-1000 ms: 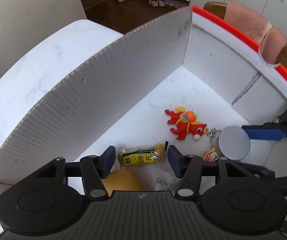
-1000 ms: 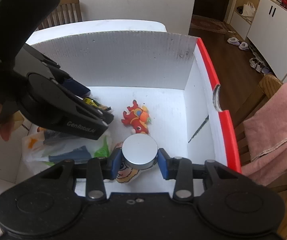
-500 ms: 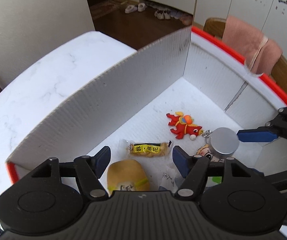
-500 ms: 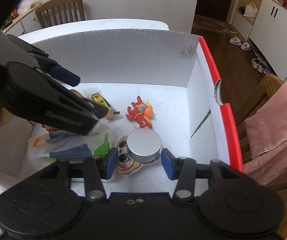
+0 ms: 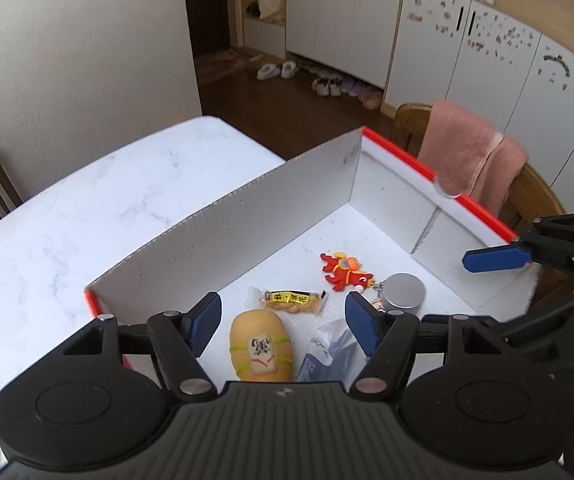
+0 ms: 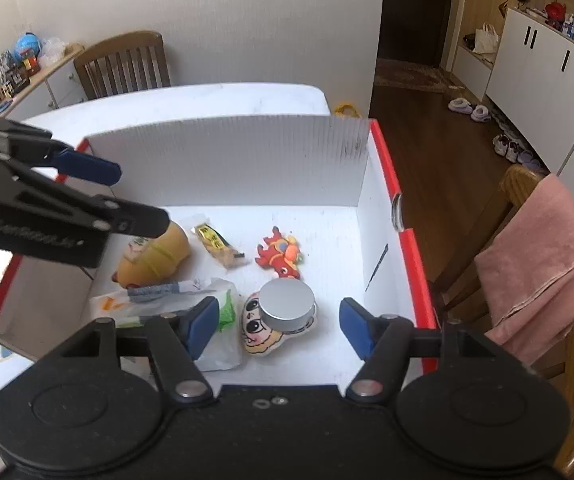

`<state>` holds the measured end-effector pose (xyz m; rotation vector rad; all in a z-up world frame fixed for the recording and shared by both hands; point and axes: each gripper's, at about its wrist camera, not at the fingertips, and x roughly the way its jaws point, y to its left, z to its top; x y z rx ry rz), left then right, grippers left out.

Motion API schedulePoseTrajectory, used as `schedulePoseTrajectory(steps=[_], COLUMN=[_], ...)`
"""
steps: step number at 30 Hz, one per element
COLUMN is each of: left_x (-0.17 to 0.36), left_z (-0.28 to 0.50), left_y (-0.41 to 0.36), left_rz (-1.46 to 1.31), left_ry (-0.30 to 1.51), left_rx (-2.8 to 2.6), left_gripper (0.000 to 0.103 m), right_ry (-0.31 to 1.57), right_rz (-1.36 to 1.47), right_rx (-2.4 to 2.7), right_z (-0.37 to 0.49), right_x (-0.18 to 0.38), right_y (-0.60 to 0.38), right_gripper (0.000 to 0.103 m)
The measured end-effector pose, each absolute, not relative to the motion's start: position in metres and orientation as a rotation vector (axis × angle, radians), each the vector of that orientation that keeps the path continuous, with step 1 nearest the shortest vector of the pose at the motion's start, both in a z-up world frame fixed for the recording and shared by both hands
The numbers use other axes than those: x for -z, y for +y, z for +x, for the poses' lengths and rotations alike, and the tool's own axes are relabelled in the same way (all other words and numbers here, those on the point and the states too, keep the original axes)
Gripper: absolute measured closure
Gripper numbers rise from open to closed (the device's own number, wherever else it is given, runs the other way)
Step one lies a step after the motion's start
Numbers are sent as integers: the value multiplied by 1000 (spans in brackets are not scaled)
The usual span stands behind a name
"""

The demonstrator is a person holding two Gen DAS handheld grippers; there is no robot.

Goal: Organize objects
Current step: 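Withdraw both tools from the shoebox back toward the table items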

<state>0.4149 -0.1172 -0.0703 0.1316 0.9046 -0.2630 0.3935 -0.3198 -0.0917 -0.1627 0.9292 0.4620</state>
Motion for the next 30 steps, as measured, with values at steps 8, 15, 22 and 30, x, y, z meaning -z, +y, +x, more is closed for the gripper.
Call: schedulePoseTrajectory(steps=[8, 15, 22, 30], left_x=[43, 27, 21, 26], left_z=[373, 338, 304, 276], left_y=[-109, -100, -78, -38], left_rz=[129, 124, 90, 28], left_ry=[815, 757, 723, 741], left_rx=[279, 277, 263, 208], left_gripper=[36, 30, 25, 21], right_ry=[886, 839, 816, 809], right_rz=[-117, -78, -51, -51], right_rx=[-478, -472, -467, -465], right_z=[374, 352, 327, 307], right_x=[70, 49, 32, 26], right_y=[-322, -319, -306, -279], right_gripper=[33, 22, 14, 2])
